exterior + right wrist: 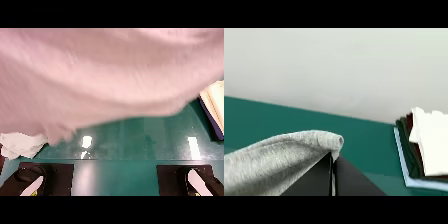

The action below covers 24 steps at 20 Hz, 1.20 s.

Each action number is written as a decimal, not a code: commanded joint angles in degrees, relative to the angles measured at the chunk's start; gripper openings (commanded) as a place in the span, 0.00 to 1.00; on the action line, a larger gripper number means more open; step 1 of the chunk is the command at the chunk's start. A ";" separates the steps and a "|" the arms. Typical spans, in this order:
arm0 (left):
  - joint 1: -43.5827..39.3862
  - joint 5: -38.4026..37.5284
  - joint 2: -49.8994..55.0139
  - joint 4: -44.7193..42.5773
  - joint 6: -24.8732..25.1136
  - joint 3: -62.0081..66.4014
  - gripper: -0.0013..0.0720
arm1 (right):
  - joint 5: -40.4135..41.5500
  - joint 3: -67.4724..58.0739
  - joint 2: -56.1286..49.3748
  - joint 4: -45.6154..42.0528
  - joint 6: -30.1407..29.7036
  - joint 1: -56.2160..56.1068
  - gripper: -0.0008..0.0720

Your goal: Fold the shirts.

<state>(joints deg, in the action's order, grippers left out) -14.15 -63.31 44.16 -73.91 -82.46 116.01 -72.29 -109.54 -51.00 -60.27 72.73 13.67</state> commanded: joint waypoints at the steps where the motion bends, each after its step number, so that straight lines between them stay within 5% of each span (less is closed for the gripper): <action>1: 0.02 -13.03 4.76 -0.70 -0.24 -2.49 0.05 | -9.14 -0.11 -5.57 -2.45 3.13 -0.74 0.02; 7: 0.02 -11.87 21.88 -0.87 1.27 -27.19 0.05 | -19.93 3.78 -28.52 -2.89 3.34 -9.60 0.02; 10: 0.02 -3.98 33.07 -1.90 6.80 -34.47 0.05 | -12.79 10.67 -37.90 -2.93 3.32 -11.21 0.02; 18: 0.02 14.75 43.39 -7.52 4.11 -33.27 0.05 | 3.56 13.46 -46.99 -2.32 3.34 -11.17 0.03; 19: 0.02 14.73 43.39 -8.55 3.32 -32.28 0.17 | 4.28 12.41 -46.99 -2.29 3.34 -11.17 0.09; 20: 0.13 14.08 43.39 -9.70 2.12 -31.06 0.49 | 4.22 10.84 -46.99 -2.32 3.34 -11.17 0.41; 21: 0.52 12.35 43.39 -10.71 1.01 -29.53 0.65 | 3.30 8.94 -46.99 -2.29 3.34 -11.04 0.60; 24: 3.78 1.49 42.97 -13.62 0.87 -23.23 0.65 | -5.73 2.14 -46.93 -2.32 3.32 -9.88 0.60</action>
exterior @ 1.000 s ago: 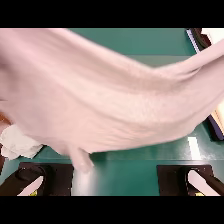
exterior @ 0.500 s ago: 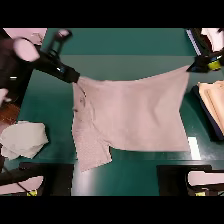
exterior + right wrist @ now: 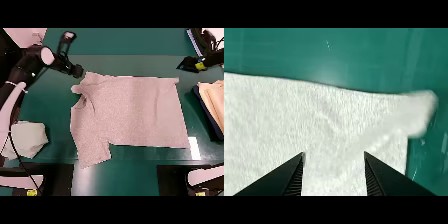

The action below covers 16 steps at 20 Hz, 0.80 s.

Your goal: Fold the shirts.

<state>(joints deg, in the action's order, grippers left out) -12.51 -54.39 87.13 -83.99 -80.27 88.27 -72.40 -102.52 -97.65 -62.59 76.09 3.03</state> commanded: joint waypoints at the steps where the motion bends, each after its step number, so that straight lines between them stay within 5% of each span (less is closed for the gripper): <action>1: 3.69 -12.13 -0.92 -5.03 -1.18 6.01 0.65 | -9.84 -6.36 -0.20 0.13 -0.04 1.16 0.60; 4: 9.75 -20.33 -5.90 -4.37 -1.42 4.46 0.65 | -20.50 -4.74 1.95 2.27 -0.70 3.13 0.60; 6: 13.70 -23.06 -11.04 0.57 -1.33 -1.84 0.65 | -22.14 2.21 6.05 5.11 -2.34 4.22 0.35; 7: 15.21 -23.15 -14.19 2.43 -0.98 -6.97 0.65 | -21.70 6.29 8.44 5.92 -3.15 4.74 0.34; 13: 17.66 -19.41 -28.26 14.47 0.96 -41.75 0.65 | -17.07 32.35 24.02 9.14 -6.19 5.53 0.36; 15: 17.66 -17.35 -28.63 22.16 4.55 -48.89 0.65 | -16.02 37.59 27.85 9.09 -6.19 5.55 0.56; 16: 17.66 -16.22 -28.63 24.68 5.79 -51.21 0.65 | -16.00 39.69 29.70 9.09 -6.16 5.55 0.57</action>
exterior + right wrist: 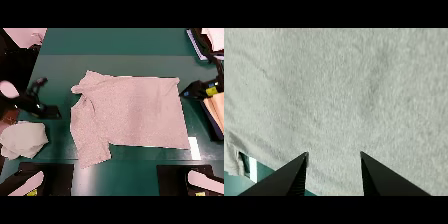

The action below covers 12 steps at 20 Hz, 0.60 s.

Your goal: Fold the shirts.

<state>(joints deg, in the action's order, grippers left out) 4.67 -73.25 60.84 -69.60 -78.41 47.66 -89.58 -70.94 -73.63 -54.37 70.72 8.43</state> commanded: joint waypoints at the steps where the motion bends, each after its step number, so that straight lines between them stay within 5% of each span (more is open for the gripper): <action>1: 0.48 4.31 -2.34 12.15 4.11 -12.57 0.65 | 1.18 10.08 7.67 0.87 -0.79 0.15 0.57; 12: 0.31 15.82 -2.32 20.00 6.88 -21.00 0.65 | 5.42 15.26 22.56 0.79 -0.66 0.15 0.57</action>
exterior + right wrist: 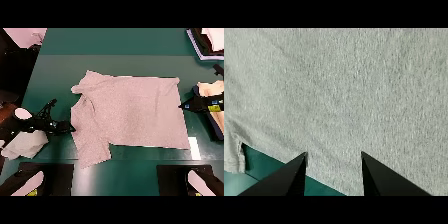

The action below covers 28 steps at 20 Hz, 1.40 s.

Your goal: Fold the shirts.

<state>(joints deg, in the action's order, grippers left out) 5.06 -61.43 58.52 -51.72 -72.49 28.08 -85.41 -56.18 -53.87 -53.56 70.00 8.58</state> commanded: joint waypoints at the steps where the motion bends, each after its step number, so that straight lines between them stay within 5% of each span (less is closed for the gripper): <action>1: -0.09 4.44 0.00 2.78 0.96 -1.42 0.65 | 1.27 0.50 3.23 -0.02 0.42 0.00 0.57; 2: -0.09 4.68 0.00 3.63 0.98 -1.42 0.65 | 1.29 0.52 3.52 -0.04 0.72 0.00 0.57; 5: -0.09 5.84 -0.02 4.17 1.01 -1.40 0.05 | 0.94 0.52 3.78 -0.55 0.72 0.00 0.57; 13: -0.09 0.48 -3.08 4.13 4.00 8.04 0.05 | -4.11 14.95 3.93 -15.61 2.54 14.05 0.57; 18: -0.09 0.28 -3.30 4.15 4.00 9.01 0.05 | 0.04 26.71 3.89 -17.84 0.92 26.14 0.57; 28: -0.09 1.77 -3.30 4.17 4.00 9.01 0.05 | 2.47 32.85 3.89 -19.37 0.85 27.71 0.57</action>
<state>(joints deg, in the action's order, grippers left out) 4.97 -60.38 55.27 -47.53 -68.49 37.01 -84.49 -25.19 -49.93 -73.30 70.87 35.97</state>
